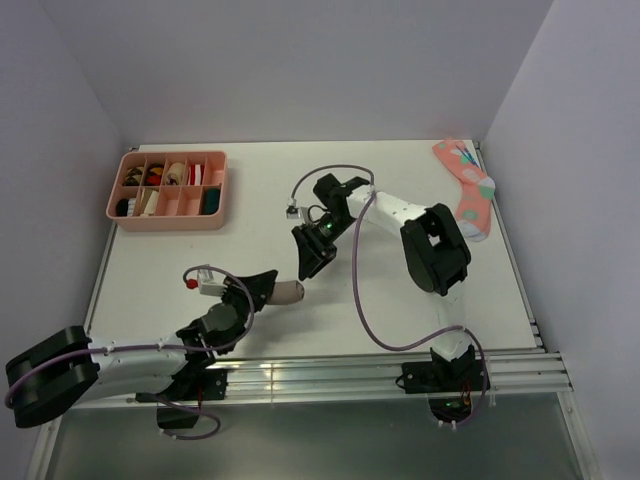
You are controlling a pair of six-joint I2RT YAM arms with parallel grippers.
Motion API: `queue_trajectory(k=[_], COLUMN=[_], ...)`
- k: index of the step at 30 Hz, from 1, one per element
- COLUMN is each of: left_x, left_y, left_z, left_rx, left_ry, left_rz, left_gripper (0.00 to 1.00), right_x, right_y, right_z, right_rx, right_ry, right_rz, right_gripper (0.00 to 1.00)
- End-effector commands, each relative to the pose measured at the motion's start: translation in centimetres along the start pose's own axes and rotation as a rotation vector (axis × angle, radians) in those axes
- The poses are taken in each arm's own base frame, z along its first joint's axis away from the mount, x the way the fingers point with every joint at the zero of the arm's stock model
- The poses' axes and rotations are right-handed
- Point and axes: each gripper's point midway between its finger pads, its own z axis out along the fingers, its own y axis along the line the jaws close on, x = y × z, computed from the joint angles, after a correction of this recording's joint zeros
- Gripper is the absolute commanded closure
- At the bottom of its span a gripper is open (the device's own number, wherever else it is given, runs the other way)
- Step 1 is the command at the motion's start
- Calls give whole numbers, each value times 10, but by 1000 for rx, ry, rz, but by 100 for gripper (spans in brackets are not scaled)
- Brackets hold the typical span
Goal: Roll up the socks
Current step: Pick up the sock at the center of the board.
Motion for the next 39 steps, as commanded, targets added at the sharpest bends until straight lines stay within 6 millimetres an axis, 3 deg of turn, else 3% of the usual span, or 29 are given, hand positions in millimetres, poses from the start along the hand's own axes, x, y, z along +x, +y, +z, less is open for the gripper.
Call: queue_trajectory(k=[1,6,13,16,17,18,29,39], left_x=[-16,-19,-11,-6,-7,-6,-7,-12], left_y=[10,-10,-45,-69,-69,-71,-114,-131], left_z=[-8,-6,-7,-6,-4,-4,-10,-7], left_rx=[66,141,281,355,354,361,500,565], left_ry=[-6,16,73,100,99,102,113,102], left_rz=[114,134,193,196,196,200,227,249], left_gripper=[100,100,100,100,100,100,100,100], right_x=[-24,-37,-35,-31,-32,-31,-17,-2], right_y=[29,48,84,98,101,102,103,121], right_z=[-33,-60,-74,-78,-80,-81,-62,-48], right_rx=[-84,-220,-304,-334,-336,-333,-317,-391], right_ry=[-86,-155,-156,-141,-146,-147,-102,-28], right_rz=[-54,-48,-109,-162,-186,-189,-225,-233], right_gripper=[40,35,28,25,23,8,2,0])
